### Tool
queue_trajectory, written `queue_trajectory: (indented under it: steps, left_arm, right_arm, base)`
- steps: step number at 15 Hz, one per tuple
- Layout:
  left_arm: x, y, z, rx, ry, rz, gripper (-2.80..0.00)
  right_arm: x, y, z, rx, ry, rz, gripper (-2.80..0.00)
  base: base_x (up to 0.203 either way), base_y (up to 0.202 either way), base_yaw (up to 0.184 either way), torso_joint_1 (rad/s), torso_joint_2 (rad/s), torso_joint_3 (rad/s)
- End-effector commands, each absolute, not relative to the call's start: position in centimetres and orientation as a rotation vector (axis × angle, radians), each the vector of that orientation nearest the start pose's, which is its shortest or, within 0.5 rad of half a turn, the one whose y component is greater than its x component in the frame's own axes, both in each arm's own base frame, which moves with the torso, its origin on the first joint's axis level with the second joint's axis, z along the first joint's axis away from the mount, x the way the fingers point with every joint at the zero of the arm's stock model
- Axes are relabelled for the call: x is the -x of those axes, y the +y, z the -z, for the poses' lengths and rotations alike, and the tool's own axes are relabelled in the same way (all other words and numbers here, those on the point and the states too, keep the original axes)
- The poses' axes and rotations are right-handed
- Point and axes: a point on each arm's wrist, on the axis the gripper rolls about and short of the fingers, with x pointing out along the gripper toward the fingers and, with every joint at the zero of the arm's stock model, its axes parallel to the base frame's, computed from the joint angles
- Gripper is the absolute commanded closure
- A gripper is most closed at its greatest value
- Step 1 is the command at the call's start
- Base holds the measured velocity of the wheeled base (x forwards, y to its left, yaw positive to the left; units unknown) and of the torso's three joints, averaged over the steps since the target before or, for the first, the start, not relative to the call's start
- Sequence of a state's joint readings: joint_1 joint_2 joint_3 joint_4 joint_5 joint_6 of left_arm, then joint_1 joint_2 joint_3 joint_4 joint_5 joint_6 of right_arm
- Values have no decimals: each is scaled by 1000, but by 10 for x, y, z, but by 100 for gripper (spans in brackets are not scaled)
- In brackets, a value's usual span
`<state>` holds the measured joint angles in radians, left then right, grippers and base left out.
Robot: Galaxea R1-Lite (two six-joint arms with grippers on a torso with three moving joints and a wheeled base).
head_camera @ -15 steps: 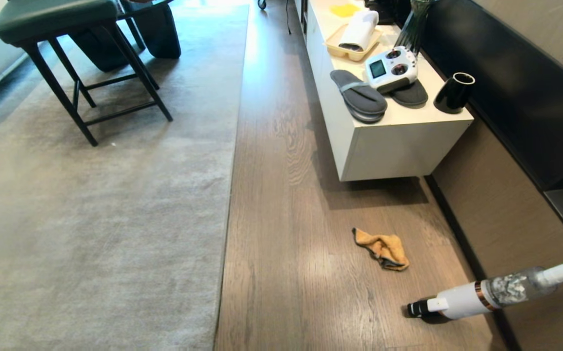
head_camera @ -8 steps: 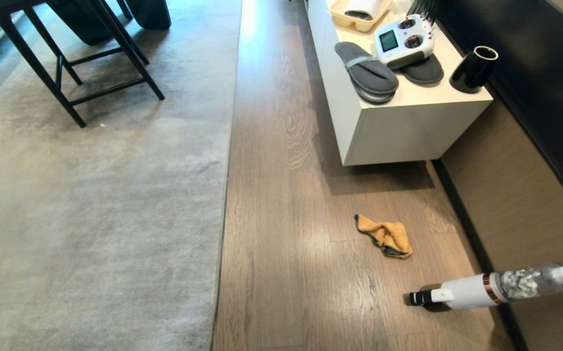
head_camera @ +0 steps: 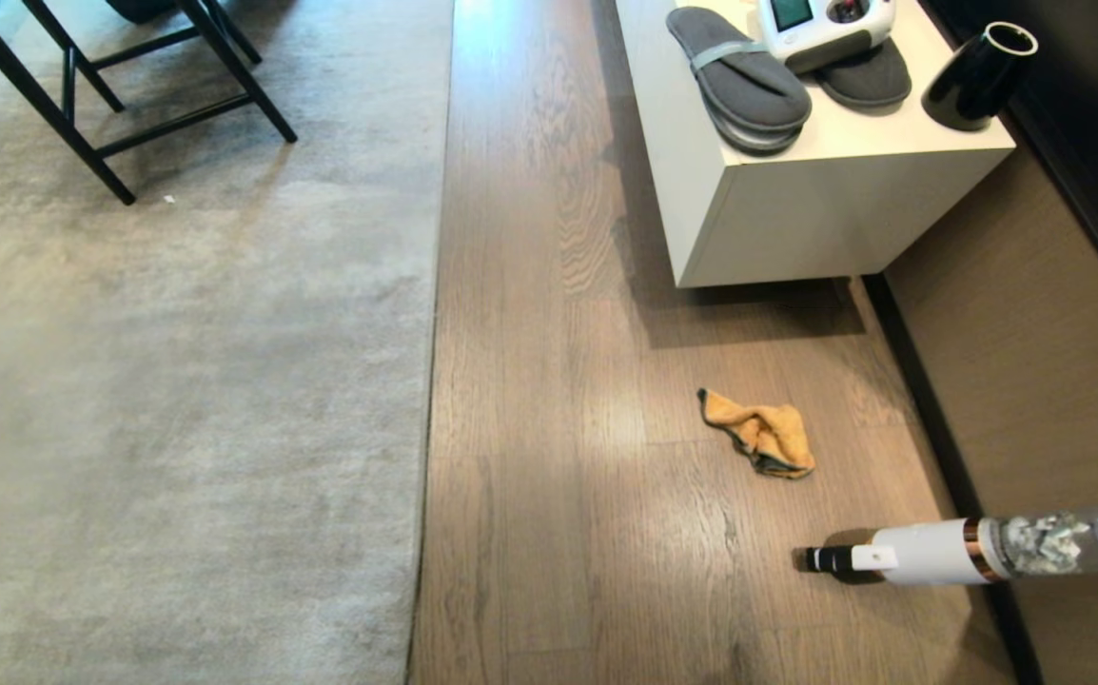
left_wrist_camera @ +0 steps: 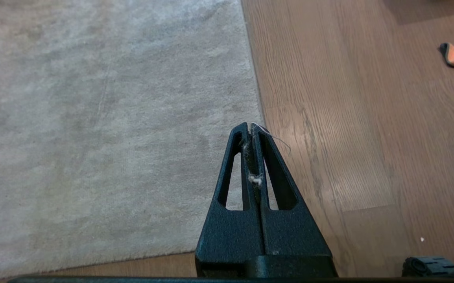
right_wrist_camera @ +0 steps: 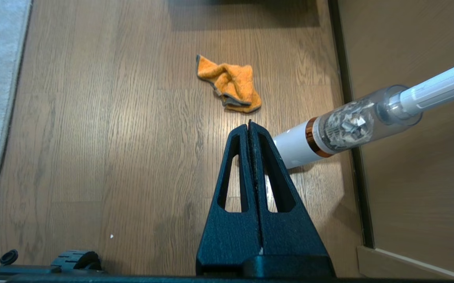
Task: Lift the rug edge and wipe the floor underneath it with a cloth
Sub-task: Pick up the rag
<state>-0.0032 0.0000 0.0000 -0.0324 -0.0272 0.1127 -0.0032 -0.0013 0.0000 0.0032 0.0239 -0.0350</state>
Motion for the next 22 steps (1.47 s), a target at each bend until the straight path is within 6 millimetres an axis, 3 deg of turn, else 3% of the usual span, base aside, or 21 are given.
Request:
queue_trajectory:
  steps: [1,22]
  left_arm:
    - [23,-1,-79,-114,-34,29,0]
    - [23,-1,-78,-105,-22,30,0]
  right_arm:
    - [23,1,-75,35,3,-22,0]
    - [23,1,-75,35,3,-22,0]
  base:
    - [0,0,0,7,2,-203]
    - [0,0,0,3,1,-196]
